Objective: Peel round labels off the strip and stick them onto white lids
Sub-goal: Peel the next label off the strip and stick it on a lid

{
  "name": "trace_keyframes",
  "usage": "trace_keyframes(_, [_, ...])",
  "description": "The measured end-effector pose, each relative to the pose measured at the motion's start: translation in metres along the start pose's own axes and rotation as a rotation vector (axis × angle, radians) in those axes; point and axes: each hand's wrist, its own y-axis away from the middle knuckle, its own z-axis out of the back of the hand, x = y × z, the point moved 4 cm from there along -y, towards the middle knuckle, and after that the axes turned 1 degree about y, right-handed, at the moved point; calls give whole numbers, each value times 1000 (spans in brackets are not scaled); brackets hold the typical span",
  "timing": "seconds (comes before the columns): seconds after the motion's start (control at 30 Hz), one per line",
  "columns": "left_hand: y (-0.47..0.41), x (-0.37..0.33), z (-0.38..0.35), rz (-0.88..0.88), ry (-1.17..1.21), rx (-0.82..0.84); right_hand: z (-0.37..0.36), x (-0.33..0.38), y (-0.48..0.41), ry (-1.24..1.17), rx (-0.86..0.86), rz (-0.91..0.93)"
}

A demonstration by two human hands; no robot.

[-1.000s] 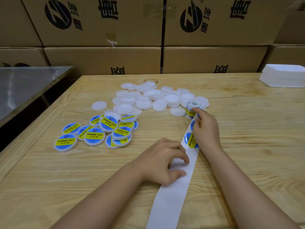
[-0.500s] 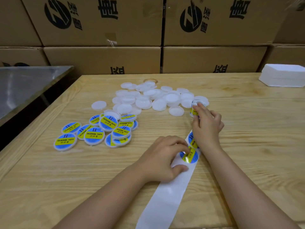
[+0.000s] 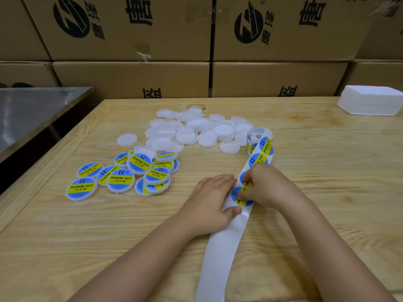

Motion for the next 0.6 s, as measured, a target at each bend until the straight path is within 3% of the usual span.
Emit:
trace_keyframes(0.17, [0, 1, -1, 0, 27, 33, 5, 0, 3, 32, 14, -6])
trace_keyframes(0.6, [-1, 0, 2, 29, 98, 6, 10, -1, 5, -171, -53, -46])
